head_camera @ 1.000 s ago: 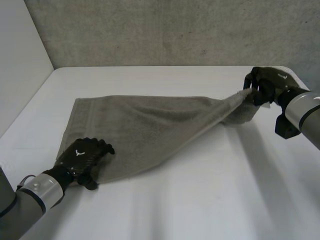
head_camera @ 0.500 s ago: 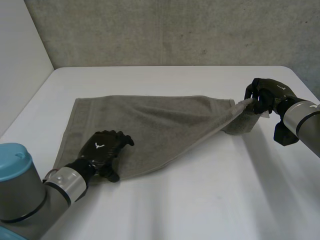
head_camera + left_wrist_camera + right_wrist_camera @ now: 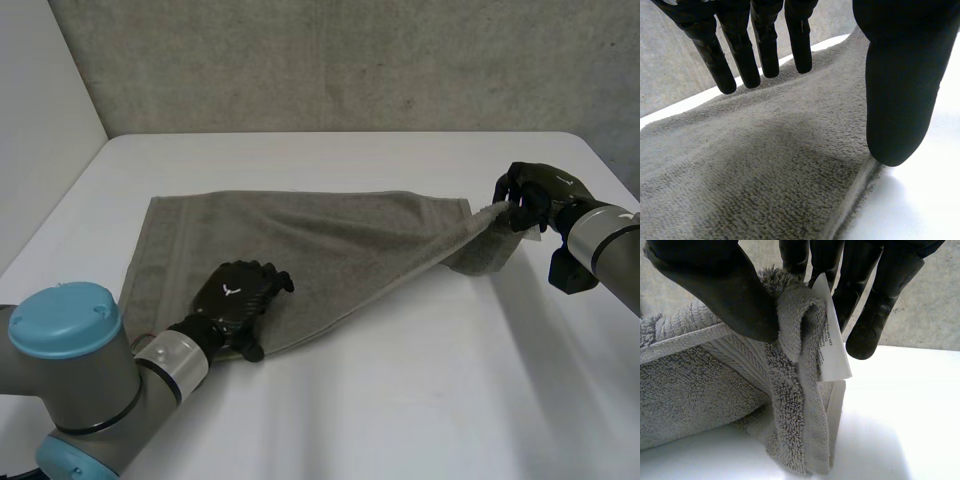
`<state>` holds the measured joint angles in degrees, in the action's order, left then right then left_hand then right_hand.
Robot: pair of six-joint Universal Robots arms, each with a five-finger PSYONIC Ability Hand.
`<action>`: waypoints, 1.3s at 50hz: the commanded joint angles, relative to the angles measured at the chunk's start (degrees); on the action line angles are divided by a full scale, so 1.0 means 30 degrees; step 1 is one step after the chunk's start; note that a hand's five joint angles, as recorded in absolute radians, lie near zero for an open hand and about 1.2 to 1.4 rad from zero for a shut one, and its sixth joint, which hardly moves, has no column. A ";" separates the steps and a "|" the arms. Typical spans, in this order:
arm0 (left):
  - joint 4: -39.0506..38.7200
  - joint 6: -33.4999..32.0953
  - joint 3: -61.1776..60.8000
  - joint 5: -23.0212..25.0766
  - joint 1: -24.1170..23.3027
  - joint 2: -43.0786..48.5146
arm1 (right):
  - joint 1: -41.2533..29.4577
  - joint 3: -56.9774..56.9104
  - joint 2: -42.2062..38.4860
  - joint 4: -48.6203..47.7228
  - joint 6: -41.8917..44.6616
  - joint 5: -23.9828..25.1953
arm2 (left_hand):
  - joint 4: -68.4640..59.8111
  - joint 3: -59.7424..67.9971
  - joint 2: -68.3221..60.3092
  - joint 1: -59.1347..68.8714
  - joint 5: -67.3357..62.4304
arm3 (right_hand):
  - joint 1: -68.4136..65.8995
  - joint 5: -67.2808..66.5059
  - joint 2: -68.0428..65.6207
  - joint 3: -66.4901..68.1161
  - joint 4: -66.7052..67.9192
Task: Fold the towel.
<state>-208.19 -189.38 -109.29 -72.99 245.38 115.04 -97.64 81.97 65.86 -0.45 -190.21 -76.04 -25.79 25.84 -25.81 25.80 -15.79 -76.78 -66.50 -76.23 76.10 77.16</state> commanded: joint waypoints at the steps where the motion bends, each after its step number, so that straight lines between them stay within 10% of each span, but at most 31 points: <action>1: 0.0197 0.0225 0.0247 0.0014 -0.0491 0.0295 | -0.0003 -0.0018 -0.0127 -0.0055 0.0064 0.0006 | -0.1424 0.1408 -0.1417 0.1419 -0.1423 | -0.1074 -0.1168 -0.1257 0.1301 0.0946; 29: 0.0226 0.0958 0.1829 -0.1831 -0.1313 0.2053 | -0.0003 0.0011 -0.0245 -0.0084 0.0152 0.0006 | -0.3387 0.3371 -0.3380 0.3382 -0.3386 | -0.1074 -0.1168 -0.1257 0.1301 0.0946; 42: 0.0227 0.0811 0.2446 -0.7863 -0.1051 0.1120 | 0.0231 0.0011 -0.0215 -0.0084 0.0152 -0.0023 | -0.9162 0.9147 -0.9156 0.9157 -0.9161 | -0.1074 -0.1168 -0.1257 0.1301 0.0946; 65: 0.0900 0.0811 -0.0076 -0.6258 -0.0757 -0.0115 | 0.0261 0.0274 -0.0099 -0.0114 0.0299 0.0035 | -0.9495 0.9480 -0.9489 0.9490 -0.9494 | -0.1074 -0.1168 -0.1257 0.1301 0.0946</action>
<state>-205.90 -187.03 -109.64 -94.86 243.05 114.38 -96.82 82.60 65.33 -0.77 -189.39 -75.94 -46.29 46.32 -46.30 46.27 -36.25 -77.10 -66.50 -76.23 76.15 77.17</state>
